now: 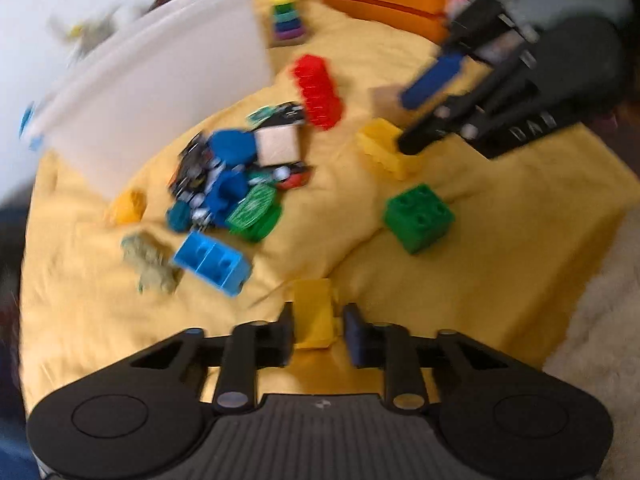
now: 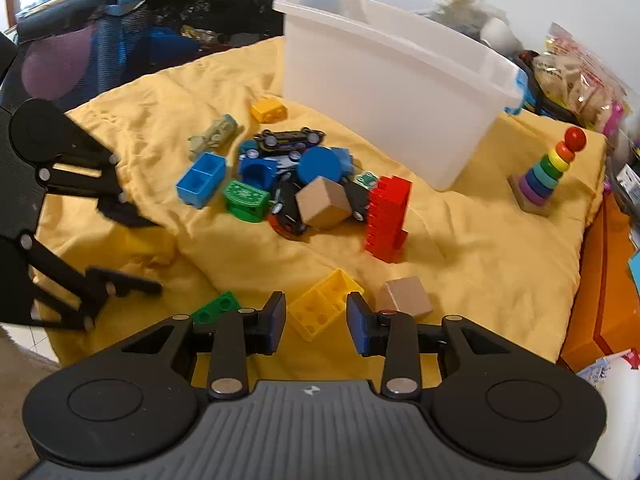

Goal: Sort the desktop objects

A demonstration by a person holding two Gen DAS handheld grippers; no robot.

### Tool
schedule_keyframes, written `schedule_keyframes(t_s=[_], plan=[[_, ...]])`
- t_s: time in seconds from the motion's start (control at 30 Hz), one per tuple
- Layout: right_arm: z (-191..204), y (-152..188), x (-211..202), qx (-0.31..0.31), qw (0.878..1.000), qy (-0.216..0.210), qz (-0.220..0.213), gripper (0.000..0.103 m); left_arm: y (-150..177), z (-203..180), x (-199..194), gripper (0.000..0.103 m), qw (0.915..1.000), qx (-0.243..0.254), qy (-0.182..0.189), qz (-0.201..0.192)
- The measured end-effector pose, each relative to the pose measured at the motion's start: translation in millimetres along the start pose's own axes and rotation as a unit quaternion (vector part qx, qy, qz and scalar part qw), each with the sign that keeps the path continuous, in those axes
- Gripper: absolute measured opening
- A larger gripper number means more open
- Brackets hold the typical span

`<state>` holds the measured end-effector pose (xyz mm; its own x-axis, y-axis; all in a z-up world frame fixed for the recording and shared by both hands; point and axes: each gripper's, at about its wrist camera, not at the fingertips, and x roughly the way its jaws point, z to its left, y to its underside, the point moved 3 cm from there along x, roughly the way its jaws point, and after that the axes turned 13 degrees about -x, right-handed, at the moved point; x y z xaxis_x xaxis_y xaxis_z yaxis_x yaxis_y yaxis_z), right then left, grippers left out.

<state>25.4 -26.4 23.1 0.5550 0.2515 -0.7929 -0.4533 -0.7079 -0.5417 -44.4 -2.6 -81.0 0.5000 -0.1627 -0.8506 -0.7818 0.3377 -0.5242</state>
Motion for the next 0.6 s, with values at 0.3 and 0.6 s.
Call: schedule_keyframes(t_s=[0.3,0.6], plan=[[2,-6,10,0.053,0.998,-0.002,0.014,0.037,2,48,9,0.026,0.9308,-0.309,0.189,0.049],[22,-5,27,-0.037,0.996,0.052,0.058,0.039,9,64,-8,0.048,0.9349,-0.327,0.136,0.02]])
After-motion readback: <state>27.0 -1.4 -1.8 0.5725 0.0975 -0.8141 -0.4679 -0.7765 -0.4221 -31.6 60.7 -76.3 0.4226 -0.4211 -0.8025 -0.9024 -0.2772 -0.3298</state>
